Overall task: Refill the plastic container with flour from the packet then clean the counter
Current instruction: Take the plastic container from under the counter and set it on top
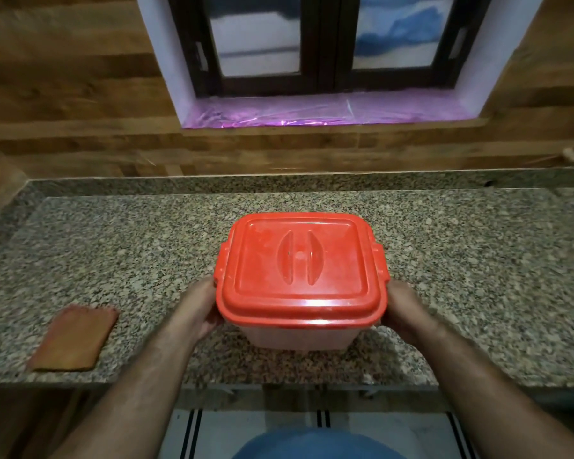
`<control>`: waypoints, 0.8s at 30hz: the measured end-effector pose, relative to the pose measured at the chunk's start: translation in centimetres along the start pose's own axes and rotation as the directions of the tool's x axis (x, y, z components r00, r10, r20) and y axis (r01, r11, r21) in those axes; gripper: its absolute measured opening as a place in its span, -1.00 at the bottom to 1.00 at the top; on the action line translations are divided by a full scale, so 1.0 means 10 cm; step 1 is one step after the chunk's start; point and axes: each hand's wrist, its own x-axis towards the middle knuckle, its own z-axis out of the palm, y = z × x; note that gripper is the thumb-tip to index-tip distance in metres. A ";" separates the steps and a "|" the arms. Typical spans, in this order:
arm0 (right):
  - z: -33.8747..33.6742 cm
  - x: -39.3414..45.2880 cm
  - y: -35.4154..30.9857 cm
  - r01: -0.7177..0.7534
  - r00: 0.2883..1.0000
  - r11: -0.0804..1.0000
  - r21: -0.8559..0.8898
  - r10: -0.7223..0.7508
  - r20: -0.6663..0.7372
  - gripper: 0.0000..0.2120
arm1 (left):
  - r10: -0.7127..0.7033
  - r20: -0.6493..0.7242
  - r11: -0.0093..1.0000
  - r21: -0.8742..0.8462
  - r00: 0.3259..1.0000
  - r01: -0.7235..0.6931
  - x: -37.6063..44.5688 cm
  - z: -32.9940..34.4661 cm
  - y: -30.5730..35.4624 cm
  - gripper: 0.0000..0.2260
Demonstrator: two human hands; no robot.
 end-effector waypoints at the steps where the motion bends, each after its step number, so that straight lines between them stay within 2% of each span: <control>1: -0.02 -0.01 -0.01 -0.006 1.000 1.000 -0.026 0.006 0.016 -0.54 | -0.041 0.012 0.996 0.082 0.999 0.040 0.00 -0.03 -0.02 -0.70; 2: -0.05 -0.01 -0.03 -0.002 1.000 0.998 -0.060 0.002 -0.001 -0.53 | -0.041 -0.011 0.985 0.169 0.999 0.042 -0.02 -0.06 -0.02 -0.69; 4: -0.11 0.00 -0.11 0.022 0.988 0.993 -0.113 -0.039 -0.150 -0.47 | 0.113 -0.133 0.957 0.282 0.985 -0.071 -0.06 -0.09 0.03 -0.59; 5: -0.15 -0.02 -0.16 0.034 0.969 0.994 -0.107 -0.059 -0.240 -0.39 | 0.248 -0.210 0.931 0.323 0.946 -0.173 -0.13 -0.07 0.09 -0.56; 7: -0.15 -0.15 -0.35 0.094 0.944 0.984 -0.149 -0.136 -0.301 -0.21 | 0.535 -0.293 0.816 0.424 0.793 -0.394 -0.36 0.02 0.21 -0.61; 8: -0.13 -0.22 -0.44 0.120 0.951 0.972 -0.200 -0.171 -0.258 -0.14 | 0.645 -0.244 0.723 0.502 0.724 -0.475 -0.48 0.10 0.25 -0.65; 9: -0.08 -0.31 -0.55 0.146 0.964 0.960 -0.240 -0.192 -0.184 -0.14 | 0.705 -0.148 0.627 0.588 0.694 -0.511 -0.58 0.17 0.27 -0.63; 11: 0.01 -0.44 -0.71 0.177 0.977 0.950 -0.257 -0.201 -0.070 -0.32 | 0.691 0.058 0.423 0.776 0.720 -0.468 -0.70 0.31 0.21 -0.43; 12: 0.05 -0.47 -0.73 0.175 0.979 0.952 -0.251 -0.195 -0.059 -0.39 | 0.661 0.119 0.321 0.847 0.741 -0.423 -0.73 0.37 0.14 -0.32; 13: 0.09 -0.47 -0.74 0.157 0.980 0.952 -0.263 -0.183 -0.077 -0.41 | 0.648 0.139 0.252 0.889 0.749 -0.383 -0.73 0.41 0.07 -0.23; 14: 0.12 -0.45 -0.73 0.137 0.978 0.945 -0.297 -0.176 -0.111 -0.33 | 0.648 0.138 0.219 0.908 0.749 -0.357 -0.74 0.45 0.01 -0.17; 17: 0.15 -0.35 -0.69 0.075 0.972 0.934 -0.350 -0.147 -0.184 0.13 | 0.673 0.115 0.207 0.919 0.731 -0.336 -0.75 0.51 -0.07 -0.10; 19: 0.13 -0.26 -0.65 0.069 0.973 0.937 -0.342 -0.139 -0.185 0.32 | 0.671 0.111 0.186 0.932 0.733 -0.311 -0.75 0.50 -0.07 -0.09; 22: 0.15 -0.30 -0.74 0.104 0.955 0.935 -0.340 -0.189 -0.228 0.43 | 0.678 0.131 0.150 0.939 0.723 -0.311 -0.77 0.47 -0.03 -0.07; 24: 0.20 -0.45 -0.86 0.158 0.943 0.954 -0.253 -0.222 -0.247 0.30 | 0.691 0.134 0.143 0.938 0.710 -0.316 -0.81 0.47 0.01 -0.04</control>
